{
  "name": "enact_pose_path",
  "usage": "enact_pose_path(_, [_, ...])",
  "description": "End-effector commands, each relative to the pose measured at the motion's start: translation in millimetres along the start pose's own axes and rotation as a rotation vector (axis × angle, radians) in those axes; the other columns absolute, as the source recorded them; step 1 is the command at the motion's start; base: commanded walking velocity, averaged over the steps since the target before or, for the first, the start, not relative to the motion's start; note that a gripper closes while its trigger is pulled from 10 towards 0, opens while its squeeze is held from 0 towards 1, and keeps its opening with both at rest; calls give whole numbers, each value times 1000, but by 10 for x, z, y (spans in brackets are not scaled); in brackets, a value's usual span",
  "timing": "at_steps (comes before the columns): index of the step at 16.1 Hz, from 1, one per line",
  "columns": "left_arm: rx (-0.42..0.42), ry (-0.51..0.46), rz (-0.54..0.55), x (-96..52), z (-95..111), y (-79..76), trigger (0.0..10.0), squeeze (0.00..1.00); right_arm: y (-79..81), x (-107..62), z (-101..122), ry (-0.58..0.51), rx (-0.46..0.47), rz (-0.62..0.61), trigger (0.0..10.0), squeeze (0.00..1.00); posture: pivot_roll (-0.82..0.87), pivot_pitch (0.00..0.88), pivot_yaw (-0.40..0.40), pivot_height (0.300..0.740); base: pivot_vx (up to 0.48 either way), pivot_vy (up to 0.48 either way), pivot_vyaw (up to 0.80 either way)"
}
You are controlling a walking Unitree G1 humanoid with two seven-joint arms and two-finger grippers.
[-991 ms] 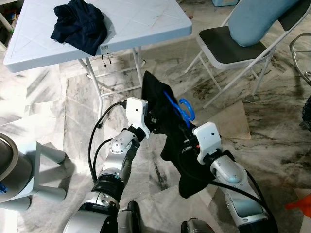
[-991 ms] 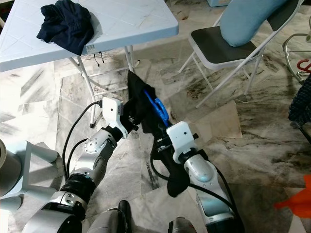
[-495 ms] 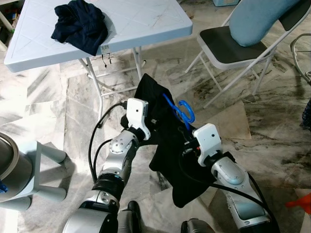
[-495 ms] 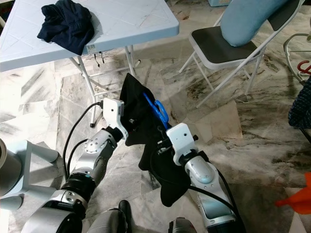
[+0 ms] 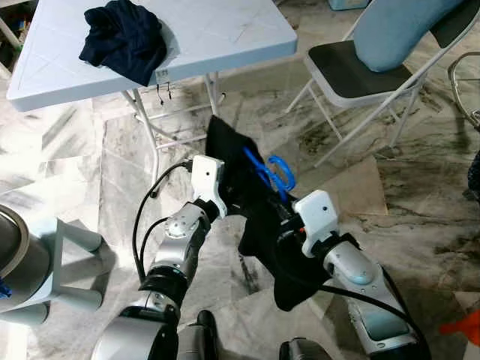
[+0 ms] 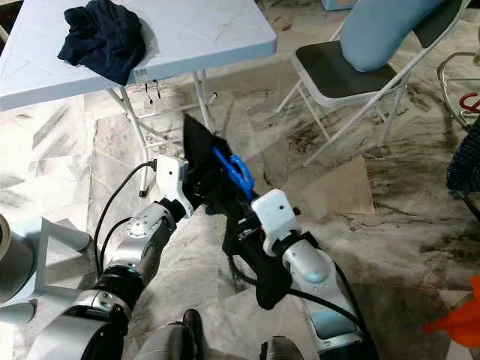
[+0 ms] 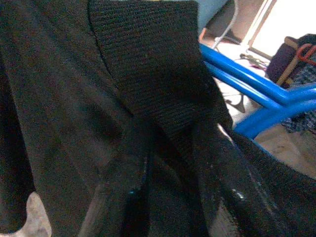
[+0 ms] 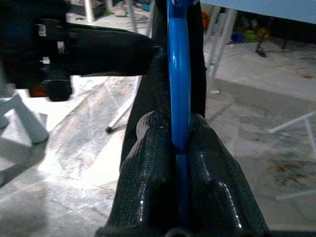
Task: Hang hanger
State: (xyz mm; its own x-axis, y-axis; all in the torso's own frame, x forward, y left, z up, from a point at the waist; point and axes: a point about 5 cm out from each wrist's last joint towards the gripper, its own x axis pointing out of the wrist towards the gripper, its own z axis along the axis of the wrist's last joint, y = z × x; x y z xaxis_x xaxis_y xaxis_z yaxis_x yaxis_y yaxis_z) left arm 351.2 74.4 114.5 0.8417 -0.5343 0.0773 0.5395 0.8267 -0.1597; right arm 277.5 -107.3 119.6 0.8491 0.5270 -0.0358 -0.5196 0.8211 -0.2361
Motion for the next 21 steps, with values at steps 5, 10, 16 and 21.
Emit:
enact_pose_path(5, [4, 36, 55, -33, -47, 105, 0, 0, 58, -17, 144, -66, 1, 22, 10000, 0, -156, 221, 88, 740, 0, 0, 0])
enact_pose_path(10, [-4, 28, 108, -39, -17, 193, 0, 0, -16, -22, 130, -61, -3, -32, 10000, 0, -154, 219, 85, 740, 0, 0, 0])
enact_pose_path(16, [10, 10, 199, -100, 55, 395, 0, 0, -104, -51, 97, -44, -27, -63, 10000, 0, -152, 218, 80, 740, 0, 0, 0])
enact_pose_path(21, [40, -51, 265, -110, 211, 525, 0, 0, -176, -103, -27, 12, -102, -98, 10000, 0, -154, 217, 81, 740, 0, 0, 0])
